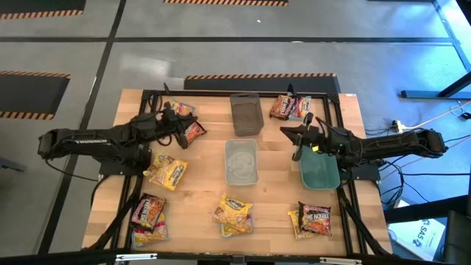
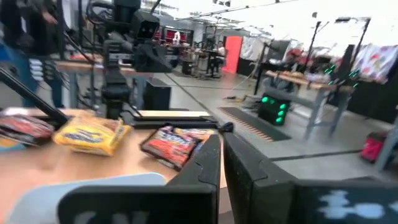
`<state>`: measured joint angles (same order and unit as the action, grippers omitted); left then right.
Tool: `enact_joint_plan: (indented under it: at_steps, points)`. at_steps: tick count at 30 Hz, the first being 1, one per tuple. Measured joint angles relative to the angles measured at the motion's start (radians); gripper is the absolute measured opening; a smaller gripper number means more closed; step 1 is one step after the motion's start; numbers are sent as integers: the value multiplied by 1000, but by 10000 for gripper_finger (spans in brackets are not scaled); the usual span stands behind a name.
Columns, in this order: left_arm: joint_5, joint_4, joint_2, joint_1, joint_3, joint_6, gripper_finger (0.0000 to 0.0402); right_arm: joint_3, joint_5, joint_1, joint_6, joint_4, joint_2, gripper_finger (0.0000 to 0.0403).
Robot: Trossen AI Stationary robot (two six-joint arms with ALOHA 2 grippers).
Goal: Sort Maruchan noodles
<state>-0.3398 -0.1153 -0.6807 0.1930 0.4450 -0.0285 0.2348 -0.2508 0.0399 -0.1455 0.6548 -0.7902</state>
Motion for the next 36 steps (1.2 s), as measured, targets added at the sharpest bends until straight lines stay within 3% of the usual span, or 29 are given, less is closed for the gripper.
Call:
enact_joint_plan:
  at_steps: [3, 7, 15, 20, 24, 31, 36]
  points:
    - [-21, 15, -2, 1, 26, -25, 9, 0, 8, 0, 40, 0, 0, 10]
    - [-22, 136, -3, 1, 50, -40, 51, 0, 8, 0, 67, -5, 0, 32]
    - [-25, 424, -51, 33, 145, -98, 163, 0, 8, 0, 92, -16, 0, 162]
    - [-25, 493, -107, 97, 174, -148, 214, 0, 8, 0, 82, -29, 0, 228]
    - [-25, 490, -120, 115, 177, -154, 223, 0, -8, 0, -37, -4, 0, 252]
    - [-48, 435, -139, 131, 177, -180, 220, 0, -17, 10, -231, 110, -2, 257]
    - [-1, 495, -185, 213, 224, -180, 220, 1, 8, 60, -194, 153, -23, 257]
